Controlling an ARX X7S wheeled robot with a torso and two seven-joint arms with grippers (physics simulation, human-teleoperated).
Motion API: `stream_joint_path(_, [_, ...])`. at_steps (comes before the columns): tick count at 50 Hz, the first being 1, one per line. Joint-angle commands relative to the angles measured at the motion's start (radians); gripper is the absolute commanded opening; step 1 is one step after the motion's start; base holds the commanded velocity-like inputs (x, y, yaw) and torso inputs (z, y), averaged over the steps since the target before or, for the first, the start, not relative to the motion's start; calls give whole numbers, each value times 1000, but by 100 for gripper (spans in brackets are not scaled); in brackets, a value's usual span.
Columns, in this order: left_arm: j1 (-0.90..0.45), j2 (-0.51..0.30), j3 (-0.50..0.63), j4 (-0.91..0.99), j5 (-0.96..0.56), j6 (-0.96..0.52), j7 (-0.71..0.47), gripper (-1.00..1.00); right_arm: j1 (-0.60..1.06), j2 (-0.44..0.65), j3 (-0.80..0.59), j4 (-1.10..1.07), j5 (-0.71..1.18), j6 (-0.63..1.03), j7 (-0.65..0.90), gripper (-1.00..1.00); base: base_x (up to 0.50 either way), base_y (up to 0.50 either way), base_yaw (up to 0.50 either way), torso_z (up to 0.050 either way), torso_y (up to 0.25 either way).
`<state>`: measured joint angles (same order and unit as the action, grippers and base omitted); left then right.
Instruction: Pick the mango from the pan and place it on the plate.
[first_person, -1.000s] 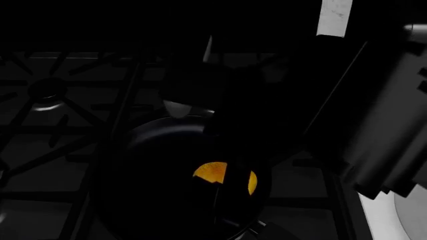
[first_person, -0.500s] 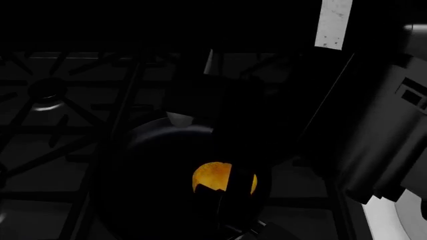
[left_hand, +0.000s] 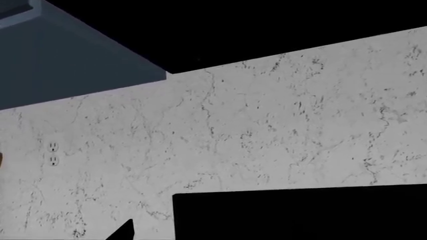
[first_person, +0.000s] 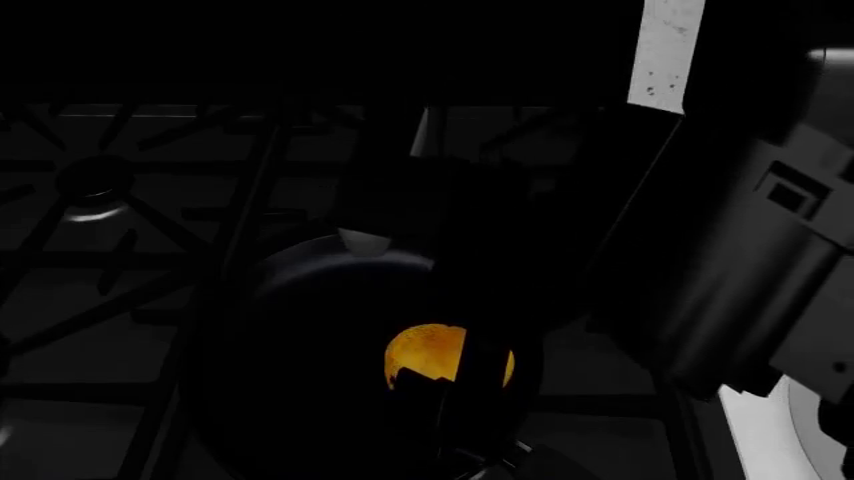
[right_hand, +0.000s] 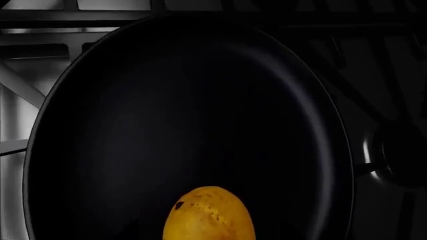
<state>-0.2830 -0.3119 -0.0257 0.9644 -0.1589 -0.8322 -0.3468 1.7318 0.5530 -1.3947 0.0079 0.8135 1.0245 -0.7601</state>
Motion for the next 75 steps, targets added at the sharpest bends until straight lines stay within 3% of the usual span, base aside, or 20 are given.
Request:
stream_joint_path(1, [11,-2,-2,-8,-4,16,-4,100,-12,-11,-9,23,-10,-11,-3,100,0,0,0,0,0])
stream_joint_path(75, [67,-14,-29,-47,-40,99,-23,100,-78,-77,-61,128,-53,-69,-24,100,0,0,0,0,0])
